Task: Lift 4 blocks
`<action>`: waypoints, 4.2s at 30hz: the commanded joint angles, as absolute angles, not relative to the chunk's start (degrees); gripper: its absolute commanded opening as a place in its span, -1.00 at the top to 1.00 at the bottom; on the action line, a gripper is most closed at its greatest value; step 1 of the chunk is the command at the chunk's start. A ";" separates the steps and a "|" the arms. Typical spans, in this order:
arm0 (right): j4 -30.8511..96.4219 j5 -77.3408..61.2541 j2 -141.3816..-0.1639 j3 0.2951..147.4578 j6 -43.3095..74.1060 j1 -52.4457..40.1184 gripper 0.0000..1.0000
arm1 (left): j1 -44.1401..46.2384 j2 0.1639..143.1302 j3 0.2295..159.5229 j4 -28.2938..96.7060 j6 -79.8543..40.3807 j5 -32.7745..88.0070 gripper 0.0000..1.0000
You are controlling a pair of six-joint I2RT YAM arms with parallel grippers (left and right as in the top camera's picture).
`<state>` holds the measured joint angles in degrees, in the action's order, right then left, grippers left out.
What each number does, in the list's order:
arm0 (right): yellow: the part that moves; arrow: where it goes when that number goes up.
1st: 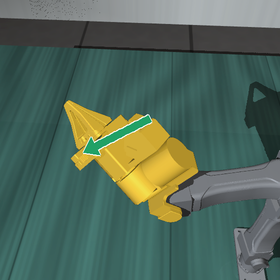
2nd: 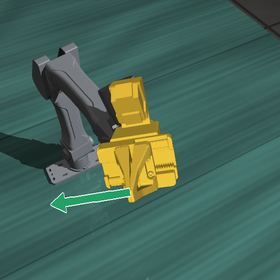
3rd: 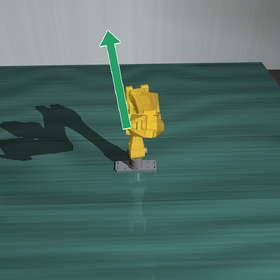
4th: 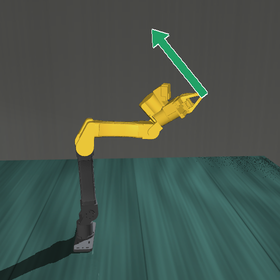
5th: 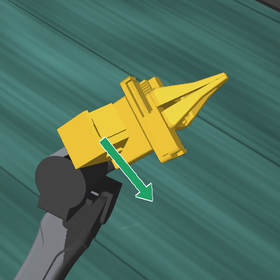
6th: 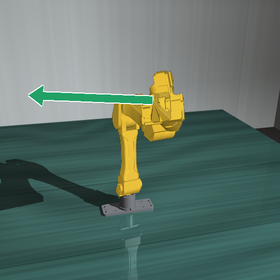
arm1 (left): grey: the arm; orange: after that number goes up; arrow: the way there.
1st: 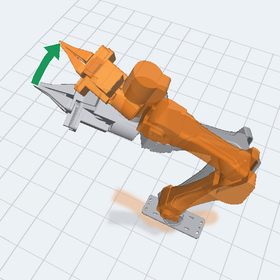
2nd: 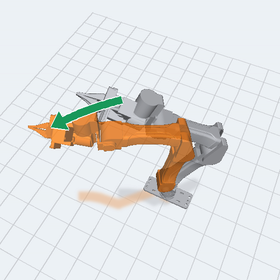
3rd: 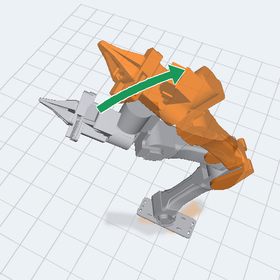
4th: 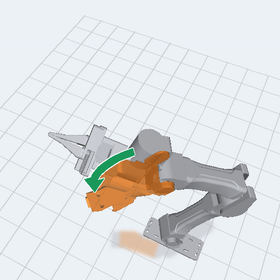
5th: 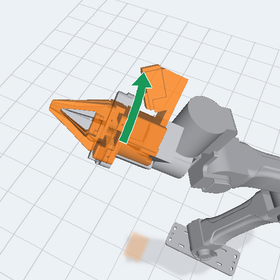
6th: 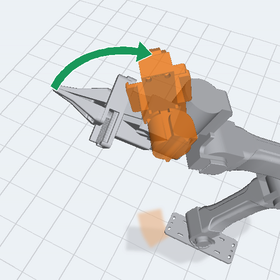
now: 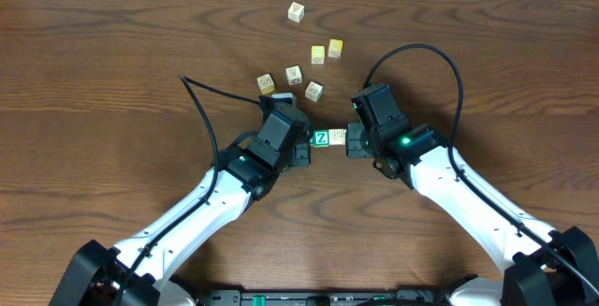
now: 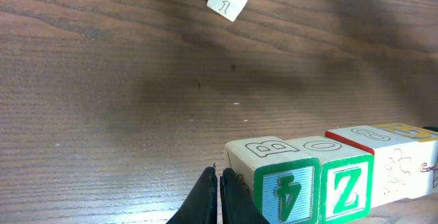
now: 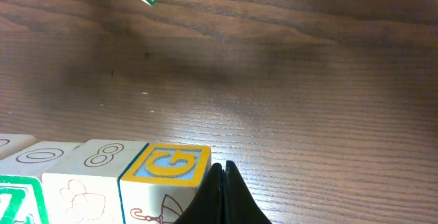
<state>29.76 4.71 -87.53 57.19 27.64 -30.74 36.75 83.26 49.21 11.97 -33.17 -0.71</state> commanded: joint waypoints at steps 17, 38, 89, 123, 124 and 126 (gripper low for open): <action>26.55 -16.36 -87.77 58.87 29.08 -36.05 0.97 | 41.98 85.73 53.54 7.29 -33.69 16.03 0.86; 26.33 -15.97 -91.09 58.87 28.86 -36.05 0.98 | 41.98 85.76 53.54 7.16 -33.23 15.35 0.86; 22.92 -15.75 -94.85 58.87 28.64 -36.05 0.98 | 41.98 90.67 53.54 5.21 -33.47 14.55 0.85; 21.82 -15.66 -94.87 58.87 28.21 -36.05 0.98 | 41.98 92.88 53.54 3.92 -33.50 14.37 0.86; 21.78 -15.66 -94.91 58.87 28.21 -36.05 0.98 | 41.98 92.90 53.54 3.92 -33.50 14.37 0.86; 21.61 -15.68 -95.35 58.87 28.21 -36.05 0.97 | 41.98 92.90 53.54 3.92 -33.50 14.37 0.85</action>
<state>25.45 5.30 -94.48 57.17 27.55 -30.74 36.75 93.27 49.21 8.56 -33.69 -1.98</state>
